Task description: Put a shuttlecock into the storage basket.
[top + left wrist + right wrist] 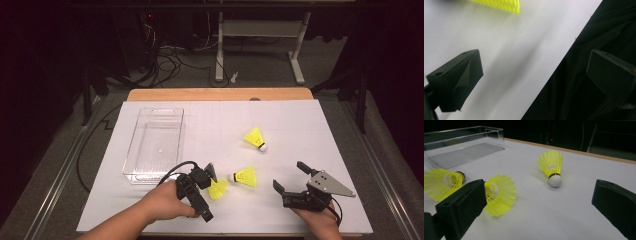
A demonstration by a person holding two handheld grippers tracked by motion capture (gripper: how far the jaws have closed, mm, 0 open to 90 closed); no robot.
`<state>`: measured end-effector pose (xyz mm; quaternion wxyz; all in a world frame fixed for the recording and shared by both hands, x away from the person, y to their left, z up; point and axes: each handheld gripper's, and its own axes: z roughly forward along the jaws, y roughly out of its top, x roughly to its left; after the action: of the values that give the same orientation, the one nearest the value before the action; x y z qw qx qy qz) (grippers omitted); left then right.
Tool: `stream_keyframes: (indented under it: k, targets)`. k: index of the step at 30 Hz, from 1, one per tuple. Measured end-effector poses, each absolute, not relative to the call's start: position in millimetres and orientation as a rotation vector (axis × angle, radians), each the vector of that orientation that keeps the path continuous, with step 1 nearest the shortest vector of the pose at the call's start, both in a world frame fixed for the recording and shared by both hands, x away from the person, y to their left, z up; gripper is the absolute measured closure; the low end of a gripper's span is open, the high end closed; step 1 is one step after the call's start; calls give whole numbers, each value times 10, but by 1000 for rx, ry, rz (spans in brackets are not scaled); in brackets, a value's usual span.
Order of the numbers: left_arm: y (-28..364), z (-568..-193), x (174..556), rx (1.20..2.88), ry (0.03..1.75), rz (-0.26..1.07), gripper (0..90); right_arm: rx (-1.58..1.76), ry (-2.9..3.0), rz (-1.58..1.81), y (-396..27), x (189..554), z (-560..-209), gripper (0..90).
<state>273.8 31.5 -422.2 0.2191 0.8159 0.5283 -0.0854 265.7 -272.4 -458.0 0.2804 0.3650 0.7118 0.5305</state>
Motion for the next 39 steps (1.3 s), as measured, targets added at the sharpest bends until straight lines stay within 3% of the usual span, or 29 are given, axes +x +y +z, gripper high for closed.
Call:
stream_keyframes:
  k: [13, 16, 22, 39]
  targets:
    - [162, -4084, 2893, 2231, 1446, -198, 89, 977, 1907, 1426, -2728, 2656, -4576, 2]
    - [135, -4057, 2909, 2235, 1434, -181, 157, 975, 1907, 1425, -2729, 2654, -4575, 2]
    - [81, -4032, 2975, 2205, 1458, -159, 169, 974, 1909, 1426, -2726, 2656, -4575, 2]
    - [73, -4068, 3183, 2146, 1499, -90, 339, 971, 1914, 1421, -2718, 2661, -4581, 2]
